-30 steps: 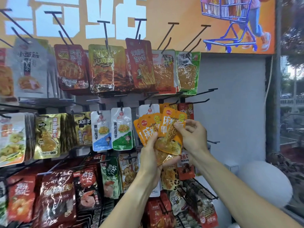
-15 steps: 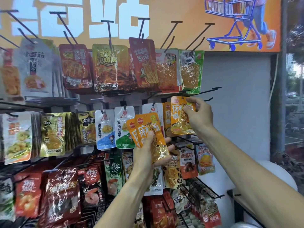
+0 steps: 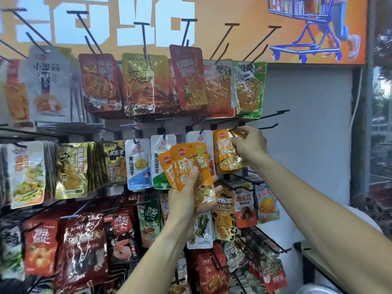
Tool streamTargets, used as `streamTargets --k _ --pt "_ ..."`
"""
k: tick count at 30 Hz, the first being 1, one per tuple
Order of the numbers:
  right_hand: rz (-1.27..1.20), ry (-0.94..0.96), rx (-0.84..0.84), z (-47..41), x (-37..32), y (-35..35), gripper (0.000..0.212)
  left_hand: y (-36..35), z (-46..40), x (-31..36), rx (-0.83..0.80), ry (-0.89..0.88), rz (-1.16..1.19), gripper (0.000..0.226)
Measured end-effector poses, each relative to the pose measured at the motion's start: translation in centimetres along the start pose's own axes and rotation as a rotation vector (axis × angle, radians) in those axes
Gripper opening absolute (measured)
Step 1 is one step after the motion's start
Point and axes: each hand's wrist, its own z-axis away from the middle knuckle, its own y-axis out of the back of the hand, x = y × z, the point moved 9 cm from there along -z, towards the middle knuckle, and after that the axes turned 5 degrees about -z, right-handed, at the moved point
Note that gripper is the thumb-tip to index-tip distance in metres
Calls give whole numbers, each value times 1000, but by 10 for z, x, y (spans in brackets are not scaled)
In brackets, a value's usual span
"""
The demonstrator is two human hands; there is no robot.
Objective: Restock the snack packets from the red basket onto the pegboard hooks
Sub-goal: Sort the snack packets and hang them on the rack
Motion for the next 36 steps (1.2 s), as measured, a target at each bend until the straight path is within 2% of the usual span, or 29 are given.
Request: streamTargets --k 3,6,8,11,13,18,22,29,36 --pt "30 -25 -66 -6 8 -20 47 -1 0 1 3 14 -2 35" --pt "49 7 23 6 13 -6 40 3 -2 2 15 17 5 33" --pt "-103 20 77 33 17 8 33 4 -2 -2 31 29 13 33" --pt "-428 -25 -73 88 15 -2 46 -5 -4 -12 49 45 -10 32" --pt "-459 -53 -118 104 17 -11 52 -16 -4 -19 46 42 -27 31" --pt "-575 -92 -33 91 26 2 51 -36 3 -22 -68 78 67 28" --pt "-554 -24 -10 76 22 1 50 -35 -2 -17 -30 39 19 34" --pt "-415 2 152 27 23 23 40 -20 -5 -7 -6 -4 24 36" --pt "-210 57 114 7 17 20 47 -10 -4 -4 5 -32 -15 35"
